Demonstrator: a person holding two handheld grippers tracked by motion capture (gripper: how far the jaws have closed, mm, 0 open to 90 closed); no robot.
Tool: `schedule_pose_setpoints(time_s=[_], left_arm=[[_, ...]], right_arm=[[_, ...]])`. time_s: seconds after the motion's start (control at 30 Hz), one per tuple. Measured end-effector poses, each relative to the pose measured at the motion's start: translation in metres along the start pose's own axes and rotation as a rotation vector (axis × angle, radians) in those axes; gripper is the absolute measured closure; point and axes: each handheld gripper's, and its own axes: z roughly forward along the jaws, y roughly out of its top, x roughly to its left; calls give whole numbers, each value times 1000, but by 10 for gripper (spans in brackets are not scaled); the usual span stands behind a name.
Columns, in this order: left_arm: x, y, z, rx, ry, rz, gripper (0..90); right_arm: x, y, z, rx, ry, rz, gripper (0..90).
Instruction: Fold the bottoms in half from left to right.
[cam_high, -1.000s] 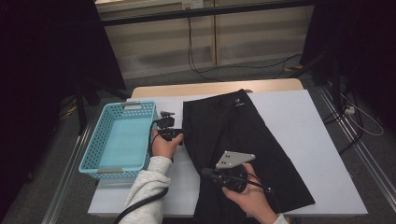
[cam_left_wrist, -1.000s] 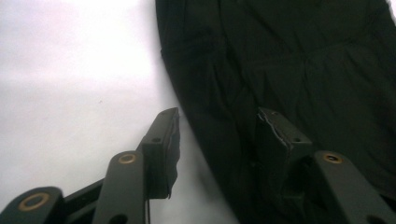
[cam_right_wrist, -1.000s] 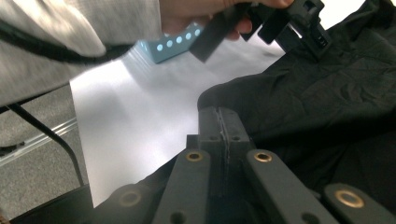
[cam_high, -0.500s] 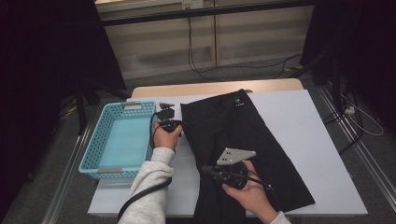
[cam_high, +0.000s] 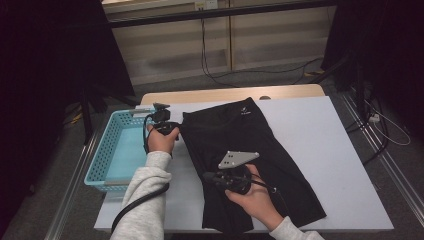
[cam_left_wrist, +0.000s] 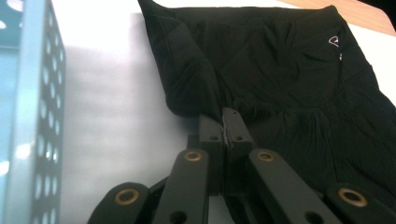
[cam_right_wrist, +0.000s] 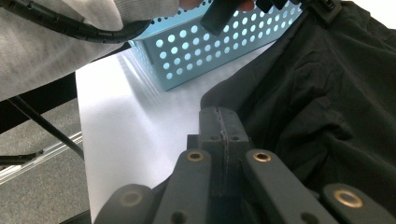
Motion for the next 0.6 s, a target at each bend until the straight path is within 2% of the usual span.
schedule_pose_setpoints(time_s=[0.13, 0.23, 0.33, 0.43, 0.47, 0.53, 0.57, 0.6], left_arm=[[-3, 0, 1, 4, -9, -6, 887], [-19, 7, 2, 1, -25, 21, 887], [-51, 21, 6, 2, -62, 75, 886], [-97, 31, 18, -21, -137, 158, 872], [-112, 33, 25, -49, -160, 199, 813], [-134, 33, 36, -56, -158, 254, 564], [-140, 32, 40, -73, -169, 270, 423], [-144, 29, 42, -74, -168, 283, 360]], right_arm=[[-3, -2, -7, -7, -5, 9, 900], [-10, -4, -22, -20, -29, 13, 900], [-22, -8, -51, -60, -75, 37, 900], [-40, -15, -94, -110, -147, 80, 900], [-47, -20, -110, -126, -172, 104, 900], [-63, -33, -142, -145, -249, 170, 889], [-70, -41, -155, -151, -287, 199, 823], [-77, -49, -165, -151, -334, 214, 763]])
